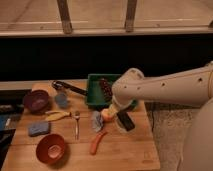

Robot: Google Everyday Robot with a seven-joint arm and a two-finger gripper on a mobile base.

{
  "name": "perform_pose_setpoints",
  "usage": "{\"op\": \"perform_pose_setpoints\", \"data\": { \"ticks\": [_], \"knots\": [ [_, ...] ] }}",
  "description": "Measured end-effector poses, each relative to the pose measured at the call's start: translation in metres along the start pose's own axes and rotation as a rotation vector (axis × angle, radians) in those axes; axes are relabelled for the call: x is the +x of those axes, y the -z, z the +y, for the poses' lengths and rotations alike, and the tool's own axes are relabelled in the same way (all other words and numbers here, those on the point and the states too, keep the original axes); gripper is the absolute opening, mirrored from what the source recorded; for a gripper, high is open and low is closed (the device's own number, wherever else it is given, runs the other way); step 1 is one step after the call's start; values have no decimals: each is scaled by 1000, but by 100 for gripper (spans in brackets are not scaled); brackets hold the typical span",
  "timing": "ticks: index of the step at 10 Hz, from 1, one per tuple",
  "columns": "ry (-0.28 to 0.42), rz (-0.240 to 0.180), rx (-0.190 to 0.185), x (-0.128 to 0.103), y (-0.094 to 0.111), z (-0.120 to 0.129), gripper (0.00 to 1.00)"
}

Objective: Wipe tray with sponge

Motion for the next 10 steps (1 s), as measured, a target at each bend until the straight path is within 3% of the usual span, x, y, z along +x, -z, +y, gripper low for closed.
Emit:
{"op": "perform_pose_setpoints", "data": {
  "ticks": [1,6,10],
  "knots": [
    [23,-3,-4,-1,1,10,75],
    [19,-2,-7,-1,0,10,75],
    [41,36,-26,7,-25,1,75]
  ]
}}
